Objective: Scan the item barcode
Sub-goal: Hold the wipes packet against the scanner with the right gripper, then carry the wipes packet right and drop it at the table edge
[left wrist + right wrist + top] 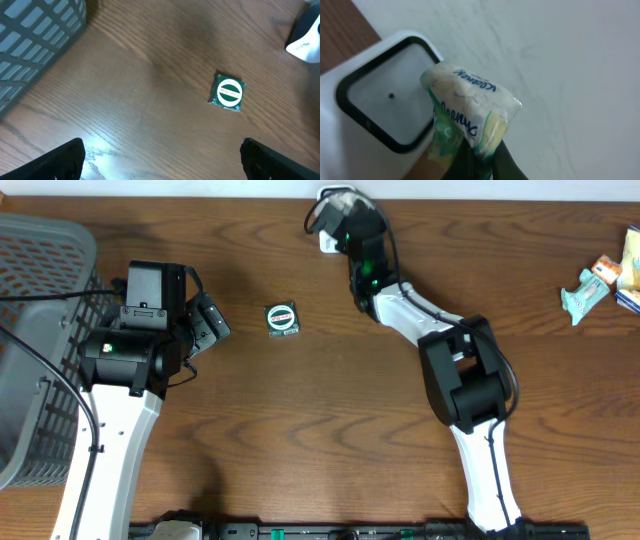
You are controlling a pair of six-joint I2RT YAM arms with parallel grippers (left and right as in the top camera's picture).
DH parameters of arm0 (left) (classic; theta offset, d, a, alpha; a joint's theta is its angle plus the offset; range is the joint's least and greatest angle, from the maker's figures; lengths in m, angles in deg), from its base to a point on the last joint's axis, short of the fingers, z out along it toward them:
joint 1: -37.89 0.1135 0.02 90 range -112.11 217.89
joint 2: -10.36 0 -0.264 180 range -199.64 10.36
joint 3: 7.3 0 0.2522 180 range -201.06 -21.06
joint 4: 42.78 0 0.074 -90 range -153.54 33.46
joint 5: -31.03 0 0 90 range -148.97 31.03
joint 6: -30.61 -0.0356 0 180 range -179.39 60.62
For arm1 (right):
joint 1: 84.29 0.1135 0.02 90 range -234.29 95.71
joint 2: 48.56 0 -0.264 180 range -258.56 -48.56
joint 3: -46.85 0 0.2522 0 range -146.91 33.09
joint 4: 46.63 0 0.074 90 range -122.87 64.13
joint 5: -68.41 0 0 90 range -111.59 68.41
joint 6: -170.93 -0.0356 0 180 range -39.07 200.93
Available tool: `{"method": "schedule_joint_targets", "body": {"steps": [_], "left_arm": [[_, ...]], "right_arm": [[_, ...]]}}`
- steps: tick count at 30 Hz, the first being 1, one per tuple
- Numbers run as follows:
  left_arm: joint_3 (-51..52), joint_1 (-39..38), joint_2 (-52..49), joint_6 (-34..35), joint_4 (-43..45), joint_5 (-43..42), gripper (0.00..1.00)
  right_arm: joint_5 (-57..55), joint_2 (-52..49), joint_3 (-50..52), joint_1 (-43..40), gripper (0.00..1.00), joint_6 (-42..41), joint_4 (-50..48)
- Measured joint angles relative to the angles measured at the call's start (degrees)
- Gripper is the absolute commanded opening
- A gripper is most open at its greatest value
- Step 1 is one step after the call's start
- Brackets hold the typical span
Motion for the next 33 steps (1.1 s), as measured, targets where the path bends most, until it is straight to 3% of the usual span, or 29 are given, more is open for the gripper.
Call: {"method": "schedule_joint_targets", "body": {"steps": [4, 9, 21, 26, 33], "left_arm": [[0.0, 0.0, 0.0, 0.0, 0.04, 0.0, 0.98], [0.0, 0.0, 0.0, 0.0, 0.0, 0.0, 0.98], [0.0, 0.0, 0.0, 0.0, 0.02, 0.0, 0.98], [0.0, 0.0, 0.0, 0.0, 0.02, 0.0, 0.98], [0.0, 0.0, 0.0, 0.0, 0.02, 0.0, 0.98]], "right_arm": [[1.88, -0.37, -1.29, -0.11, 0.01, 2.75, -0.59], [10.58, -0.37, -6.12, -1.9, 0.01, 1.38, 11.96], [14.01, -0.37, -10.14, -3.34, 0.01, -0.83, 15.58], [14.53, 0.11, -10.14, -4.35, 0.01, -5.46, 17.2], [15.34, 9.27, -10.19, -13.33, 0.01, -19.34, 30.49]]}}
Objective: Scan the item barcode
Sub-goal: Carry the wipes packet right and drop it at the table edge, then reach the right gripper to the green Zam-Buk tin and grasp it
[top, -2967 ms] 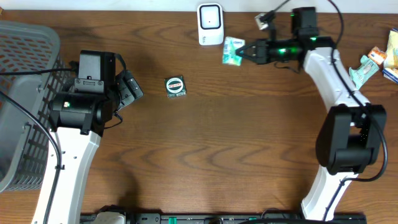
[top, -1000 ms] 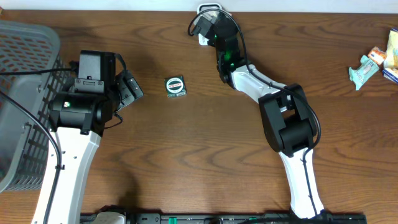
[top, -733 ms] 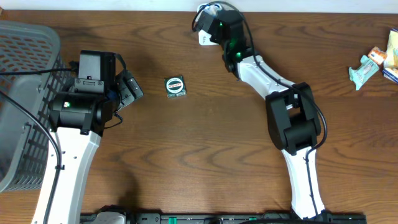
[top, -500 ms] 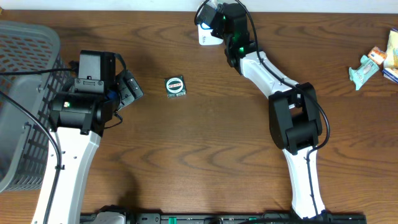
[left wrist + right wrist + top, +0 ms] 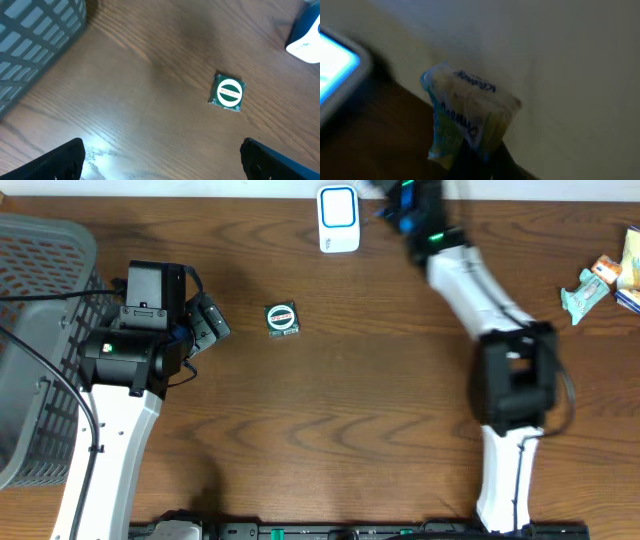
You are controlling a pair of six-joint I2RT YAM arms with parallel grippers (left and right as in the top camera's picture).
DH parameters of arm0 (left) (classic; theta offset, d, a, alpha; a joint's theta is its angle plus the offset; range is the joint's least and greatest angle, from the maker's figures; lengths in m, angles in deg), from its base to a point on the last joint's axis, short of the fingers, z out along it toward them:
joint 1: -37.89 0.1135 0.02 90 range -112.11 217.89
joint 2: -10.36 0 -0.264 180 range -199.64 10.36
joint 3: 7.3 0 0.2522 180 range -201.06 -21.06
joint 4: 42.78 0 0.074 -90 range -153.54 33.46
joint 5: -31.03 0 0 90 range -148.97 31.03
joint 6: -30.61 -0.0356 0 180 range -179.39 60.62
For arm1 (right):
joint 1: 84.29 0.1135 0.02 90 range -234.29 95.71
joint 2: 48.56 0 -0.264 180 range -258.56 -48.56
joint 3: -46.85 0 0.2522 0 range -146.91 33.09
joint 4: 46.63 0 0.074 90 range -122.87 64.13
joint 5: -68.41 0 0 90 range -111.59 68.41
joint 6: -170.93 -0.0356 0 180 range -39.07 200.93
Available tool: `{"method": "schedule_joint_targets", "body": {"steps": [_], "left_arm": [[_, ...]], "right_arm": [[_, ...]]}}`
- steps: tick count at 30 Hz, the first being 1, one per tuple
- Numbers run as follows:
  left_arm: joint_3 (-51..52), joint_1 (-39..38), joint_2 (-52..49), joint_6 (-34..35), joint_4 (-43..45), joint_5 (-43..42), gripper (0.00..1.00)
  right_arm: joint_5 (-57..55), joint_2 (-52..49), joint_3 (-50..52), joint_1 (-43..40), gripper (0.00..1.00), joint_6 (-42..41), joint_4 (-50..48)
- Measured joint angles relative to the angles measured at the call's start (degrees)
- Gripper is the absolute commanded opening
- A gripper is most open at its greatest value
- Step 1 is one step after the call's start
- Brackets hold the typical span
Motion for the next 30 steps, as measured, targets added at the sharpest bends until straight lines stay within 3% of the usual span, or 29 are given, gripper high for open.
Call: {"method": "schedule_joint_targets", "body": {"steps": [2, 8, 9, 10, 14, 18, 22, 30], "left_arm": [[0.0, 0.0, 0.0, 0.0, 0.0, 0.0, 0.98], [0.0, 0.0, 0.0, 0.0, 0.0, 0.0, 0.98], [0.0, 0.0, 0.0, 0.0, 0.0, 0.0, 0.98], [0.0, 0.0, 0.0, 0.0, 0.0, 0.0, 0.98], [0.0, 0.0, 0.0, 0.0, 0.0, 0.0, 0.98], [0.0, 0.0, 0.0, 0.0, 0.0, 0.0, 0.98], [0.0, 0.0, 0.0, 0.0, 0.02, 0.0, 0.98], [0.0, 0.0, 0.0, 0.0, 0.02, 0.0, 0.98]], "right_arm": [[-1.03, 4.31, -0.35, -6.88, 0.01, -5.53, 6.4], [-8.81, 5.79, -1.01, -21.03, 0.01, -11.1, 21.99], [-9.66, 5.6, -0.96, -23.15, 0.06, -11.5, 24.33], [-10.64, 5.55, -0.72, -25.09, 0.16, -12.02, 26.91], [-11.54, 5.53, -0.66, -31.8, 0.99, -16.22, 31.47], [-8.61, 5.53, -0.66, -35.65, 0.99, -19.65, 34.38], [2.8, 5.53, -0.66, -37.09, 0.99, -23.39, 35.63], [51.04, 5.53, -0.66, -33.27, 0.99, -34.8, 38.82]]}}
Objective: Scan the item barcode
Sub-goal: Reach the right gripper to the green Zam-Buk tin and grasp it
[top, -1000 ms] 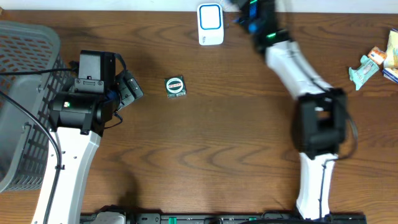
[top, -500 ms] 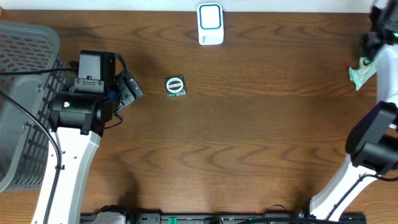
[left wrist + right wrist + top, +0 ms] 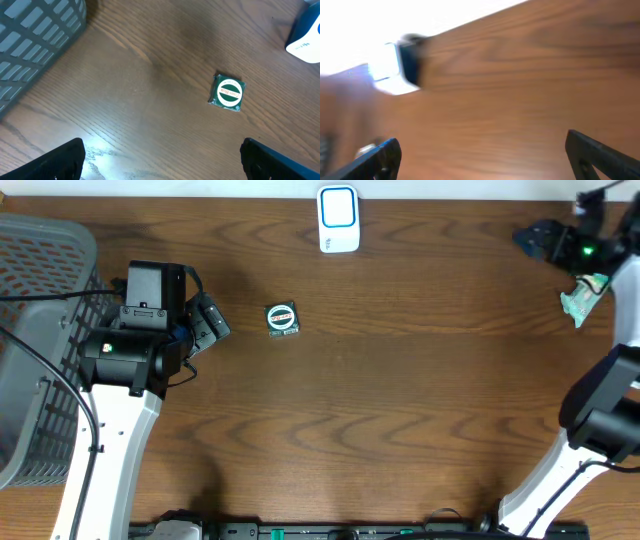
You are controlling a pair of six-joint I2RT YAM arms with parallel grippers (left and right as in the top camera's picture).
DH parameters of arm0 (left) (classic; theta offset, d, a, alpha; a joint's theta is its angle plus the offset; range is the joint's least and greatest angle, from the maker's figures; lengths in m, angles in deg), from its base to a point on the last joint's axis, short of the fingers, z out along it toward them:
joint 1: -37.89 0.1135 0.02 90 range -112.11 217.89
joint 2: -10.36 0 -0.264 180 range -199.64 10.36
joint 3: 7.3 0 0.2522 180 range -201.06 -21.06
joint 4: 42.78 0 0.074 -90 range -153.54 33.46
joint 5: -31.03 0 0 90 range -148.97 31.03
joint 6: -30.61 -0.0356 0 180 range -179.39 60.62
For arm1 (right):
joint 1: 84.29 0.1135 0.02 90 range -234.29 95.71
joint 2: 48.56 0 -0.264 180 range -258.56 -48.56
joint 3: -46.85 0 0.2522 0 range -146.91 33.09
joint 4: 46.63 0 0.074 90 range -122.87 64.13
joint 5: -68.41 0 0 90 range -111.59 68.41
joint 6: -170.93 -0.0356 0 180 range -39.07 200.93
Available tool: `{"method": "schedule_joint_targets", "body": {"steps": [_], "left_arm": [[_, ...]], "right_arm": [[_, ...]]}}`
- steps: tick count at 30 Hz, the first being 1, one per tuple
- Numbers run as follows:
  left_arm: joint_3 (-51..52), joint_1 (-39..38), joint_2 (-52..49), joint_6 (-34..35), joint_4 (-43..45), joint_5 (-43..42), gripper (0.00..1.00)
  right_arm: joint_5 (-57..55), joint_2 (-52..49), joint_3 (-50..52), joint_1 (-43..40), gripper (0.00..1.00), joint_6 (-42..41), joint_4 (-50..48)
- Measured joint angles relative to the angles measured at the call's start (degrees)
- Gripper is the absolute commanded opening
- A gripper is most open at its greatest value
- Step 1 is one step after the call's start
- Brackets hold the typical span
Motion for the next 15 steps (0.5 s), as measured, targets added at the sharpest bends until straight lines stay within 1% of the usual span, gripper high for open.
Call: {"method": "schedule_joint_targets", "body": {"steps": [2, 4, 5, 6, 11, 14, 15], "left_arm": [[0.0, 0.0, 0.0, 0.0, -0.02, 0.0, 0.98], [0.0, 0.0, 0.0, 0.0, -0.02, 0.0, 0.98], [0.0, 0.0, 0.0, 0.0, -0.02, 0.0, 0.98], [0.0, 0.0, 0.0, 0.0, -0.02, 0.0, 0.98], [0.0, 0.0, 0.0, 0.0, -0.02, 0.0, 0.98], [0.0, 0.0, 0.0, 0.0, 0.0, 0.0, 0.98], [0.0, 0.0, 0.0, 0.0, 0.0, 0.0, 0.98]], "right_arm": [[4.02, 0.0, 0.0, 3.69, 0.99, -1.01, 1.73], [4.35, 0.0, 0.11, 7.61, 0.99, -1.49, 2.54], [3.82, 0.0, 0.35, 11.89, 0.99, -1.66, 2.58], [2.97, 0.0, 0.5, 14.38, 0.99, -1.73, 2.58], [-8.07, 0.0, 1.09, 28.24, 0.99, -3.8, 1.68], [-21.14, -0.04, 1.18, 38.4, 0.99, -8.22, -0.79], [-23.8, -0.04, 1.18, 40.41, 0.99, -9.31, -1.42]]}}
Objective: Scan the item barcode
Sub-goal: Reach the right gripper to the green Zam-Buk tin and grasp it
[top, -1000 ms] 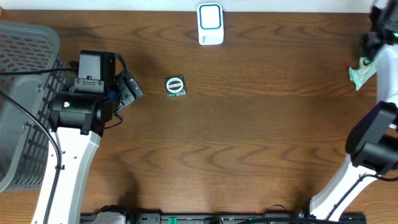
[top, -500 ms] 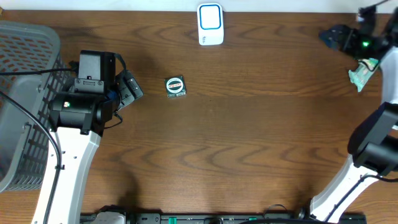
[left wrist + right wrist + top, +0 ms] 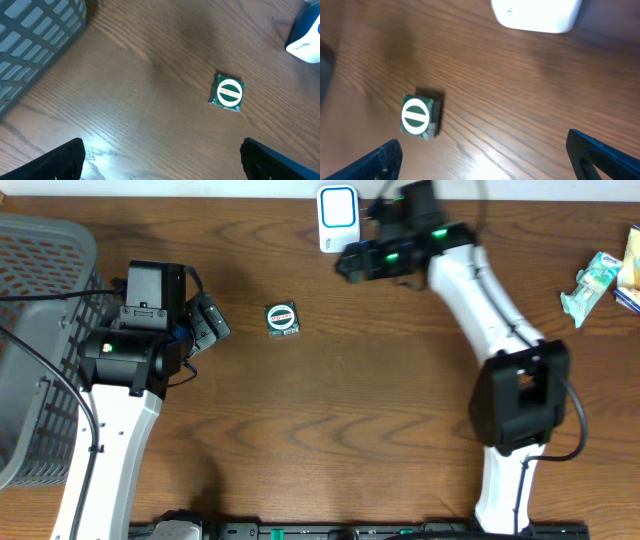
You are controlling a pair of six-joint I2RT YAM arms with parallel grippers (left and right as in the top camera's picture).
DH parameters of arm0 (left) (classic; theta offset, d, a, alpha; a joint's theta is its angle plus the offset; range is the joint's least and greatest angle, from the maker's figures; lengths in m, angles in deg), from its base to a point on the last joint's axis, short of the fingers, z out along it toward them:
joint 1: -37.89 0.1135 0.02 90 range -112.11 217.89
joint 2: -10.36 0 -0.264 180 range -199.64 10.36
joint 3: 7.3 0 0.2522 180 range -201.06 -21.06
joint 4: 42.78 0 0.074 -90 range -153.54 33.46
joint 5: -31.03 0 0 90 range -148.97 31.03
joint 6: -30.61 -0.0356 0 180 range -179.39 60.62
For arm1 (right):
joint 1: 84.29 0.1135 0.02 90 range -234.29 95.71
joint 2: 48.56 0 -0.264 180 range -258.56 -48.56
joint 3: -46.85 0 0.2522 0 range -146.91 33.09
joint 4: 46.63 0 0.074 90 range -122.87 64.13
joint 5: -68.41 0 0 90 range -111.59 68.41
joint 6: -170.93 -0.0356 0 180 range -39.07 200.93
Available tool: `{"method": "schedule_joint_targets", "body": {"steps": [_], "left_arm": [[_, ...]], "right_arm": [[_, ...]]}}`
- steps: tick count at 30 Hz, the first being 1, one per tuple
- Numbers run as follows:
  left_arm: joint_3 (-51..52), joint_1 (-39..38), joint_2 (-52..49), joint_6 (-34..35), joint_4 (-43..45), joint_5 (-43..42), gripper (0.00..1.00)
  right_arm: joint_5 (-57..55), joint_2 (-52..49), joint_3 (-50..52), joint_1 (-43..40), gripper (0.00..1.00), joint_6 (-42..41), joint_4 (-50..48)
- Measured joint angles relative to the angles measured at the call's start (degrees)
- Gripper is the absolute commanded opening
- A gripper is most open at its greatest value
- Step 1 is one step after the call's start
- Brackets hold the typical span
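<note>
A small green box with a white round label lies flat on the brown table, left of centre. It also shows in the left wrist view and the right wrist view. The white scanner with a blue screen stands at the back edge; its white body shows too. My right gripper hovers open and empty just right of the scanner's front, up and to the right of the box. My left gripper is open and empty, left of the box.
A grey plastic basket fills the left edge, beside my left arm. Light green packets and another item lie at the far right edge. The wood between box and packets is bare.
My right gripper was at the far right by the packets, open. Now it is at the middle back beside the scanner, with the green box in its view. The left arm and box are unmoved.
My right gripper first held a tissue packet over the scanner's window. Then it held the packet to the right of the scanner. Later it stood open and empty at the far right by the packets. Now it hovers open near the scanner and green box.
</note>
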Motion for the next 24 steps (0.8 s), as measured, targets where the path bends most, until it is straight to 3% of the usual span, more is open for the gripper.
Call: {"method": "schedule_joint_targets", "body": {"steps": [5, 9, 24], "left_arm": [[0.0, 0.0, 0.0, 0.0, -0.02, 0.0, 0.98], [0.0, 0.0, 0.0, 0.0, -0.02, 0.0, 0.98], [0.0, 0.0, 0.0, 0.0, 0.0, 0.0, 0.98]], "right_arm": [[-15.28, -0.61, 0.02, 11.91, 0.99, -4.13, -5.2], [-19.19, -3.23, 0.02, 17.09, 0.99, -4.92, -8.17], [-18.93, -10.78, 0.24, 20.46, 0.99, -7.43, -9.81]]}}
